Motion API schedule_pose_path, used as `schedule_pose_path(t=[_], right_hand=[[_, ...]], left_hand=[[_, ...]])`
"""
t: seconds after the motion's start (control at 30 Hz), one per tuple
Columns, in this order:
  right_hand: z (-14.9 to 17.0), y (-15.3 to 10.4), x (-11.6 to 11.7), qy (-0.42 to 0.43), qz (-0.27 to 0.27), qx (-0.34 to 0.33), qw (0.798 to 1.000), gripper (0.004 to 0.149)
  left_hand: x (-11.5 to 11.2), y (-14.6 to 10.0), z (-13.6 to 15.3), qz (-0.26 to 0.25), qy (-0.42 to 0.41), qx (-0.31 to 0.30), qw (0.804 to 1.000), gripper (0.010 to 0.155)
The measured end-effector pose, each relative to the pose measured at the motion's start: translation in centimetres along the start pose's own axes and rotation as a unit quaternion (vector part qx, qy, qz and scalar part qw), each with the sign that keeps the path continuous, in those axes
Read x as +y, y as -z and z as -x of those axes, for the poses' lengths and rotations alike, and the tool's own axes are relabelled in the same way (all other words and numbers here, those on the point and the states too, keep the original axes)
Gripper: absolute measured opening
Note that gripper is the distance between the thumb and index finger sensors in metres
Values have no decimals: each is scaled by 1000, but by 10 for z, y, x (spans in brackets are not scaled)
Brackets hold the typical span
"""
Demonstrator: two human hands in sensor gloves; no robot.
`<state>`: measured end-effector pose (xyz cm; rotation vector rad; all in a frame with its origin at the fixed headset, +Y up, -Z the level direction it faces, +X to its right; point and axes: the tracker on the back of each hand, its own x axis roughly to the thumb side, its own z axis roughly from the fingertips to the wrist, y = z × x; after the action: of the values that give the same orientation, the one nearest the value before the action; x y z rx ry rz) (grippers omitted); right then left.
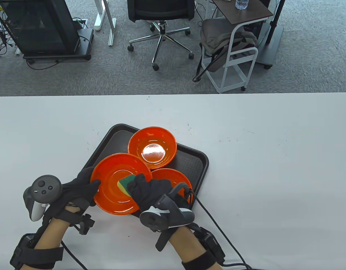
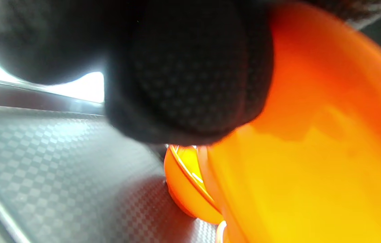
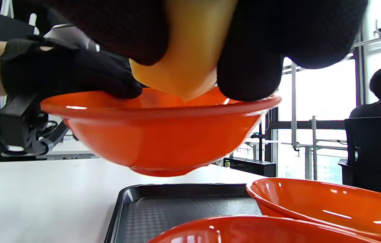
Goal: Wipe bowl with sponge
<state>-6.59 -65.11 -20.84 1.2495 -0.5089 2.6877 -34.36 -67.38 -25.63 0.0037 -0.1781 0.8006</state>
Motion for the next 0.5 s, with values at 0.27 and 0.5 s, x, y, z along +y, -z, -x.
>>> schedule_pose_path(t=[0.27, 0.5], right_hand=[[-16, 8, 10, -137, -57, -12, 989, 48], [-22, 15, 18, -177, -97, -13, 979, 47]], left_hand=[[-6, 0, -9, 14, -3, -17, 1000, 60], [-16, -1, -17, 26, 17, -39, 999, 60]])
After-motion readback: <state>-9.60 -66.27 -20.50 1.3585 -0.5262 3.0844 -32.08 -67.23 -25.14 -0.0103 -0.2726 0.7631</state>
